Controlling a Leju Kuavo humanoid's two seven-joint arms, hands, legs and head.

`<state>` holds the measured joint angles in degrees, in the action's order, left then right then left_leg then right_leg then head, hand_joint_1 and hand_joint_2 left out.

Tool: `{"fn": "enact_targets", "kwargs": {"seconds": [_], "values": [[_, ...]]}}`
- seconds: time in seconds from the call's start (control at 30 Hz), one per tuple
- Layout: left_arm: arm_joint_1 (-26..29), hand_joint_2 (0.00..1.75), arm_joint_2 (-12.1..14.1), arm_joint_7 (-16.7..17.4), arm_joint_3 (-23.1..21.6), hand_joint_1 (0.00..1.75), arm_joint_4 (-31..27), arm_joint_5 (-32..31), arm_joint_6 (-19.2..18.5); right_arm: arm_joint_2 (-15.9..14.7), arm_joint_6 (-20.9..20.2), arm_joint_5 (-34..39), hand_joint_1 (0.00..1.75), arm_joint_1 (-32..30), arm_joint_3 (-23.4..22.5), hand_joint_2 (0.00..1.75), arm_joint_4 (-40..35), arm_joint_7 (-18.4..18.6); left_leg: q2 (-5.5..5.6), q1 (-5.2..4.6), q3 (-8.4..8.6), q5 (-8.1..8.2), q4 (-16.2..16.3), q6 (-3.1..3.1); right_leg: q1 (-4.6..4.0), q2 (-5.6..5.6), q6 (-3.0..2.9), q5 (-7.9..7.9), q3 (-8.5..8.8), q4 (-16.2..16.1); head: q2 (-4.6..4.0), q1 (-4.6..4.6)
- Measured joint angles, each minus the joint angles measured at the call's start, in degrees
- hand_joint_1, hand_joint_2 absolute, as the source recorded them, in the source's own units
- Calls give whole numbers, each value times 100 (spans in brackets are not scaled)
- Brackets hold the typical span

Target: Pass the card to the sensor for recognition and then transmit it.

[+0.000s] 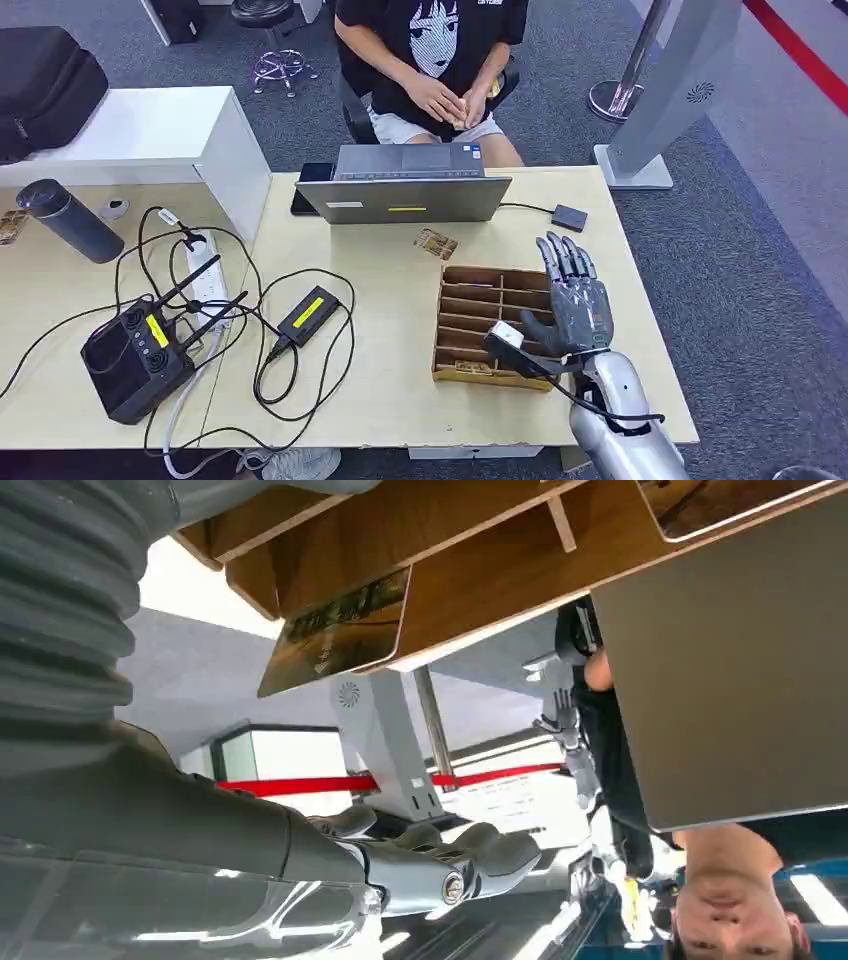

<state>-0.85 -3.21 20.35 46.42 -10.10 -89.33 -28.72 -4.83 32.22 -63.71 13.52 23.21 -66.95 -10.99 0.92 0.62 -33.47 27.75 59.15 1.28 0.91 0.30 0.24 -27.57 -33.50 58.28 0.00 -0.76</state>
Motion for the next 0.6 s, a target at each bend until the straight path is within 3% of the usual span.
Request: {"fn": "enact_targets", "kwargs": {"seconds": [0.6], "values": [[0, 175, 0, 0, 0, 0, 0, 0, -4, 0, 2, 17, 0, -20, -105, 175, 0, -2, 0, 0, 0, 0, 0, 0, 0, 0, 0, 0, -1, 0, 0, 0]]}}
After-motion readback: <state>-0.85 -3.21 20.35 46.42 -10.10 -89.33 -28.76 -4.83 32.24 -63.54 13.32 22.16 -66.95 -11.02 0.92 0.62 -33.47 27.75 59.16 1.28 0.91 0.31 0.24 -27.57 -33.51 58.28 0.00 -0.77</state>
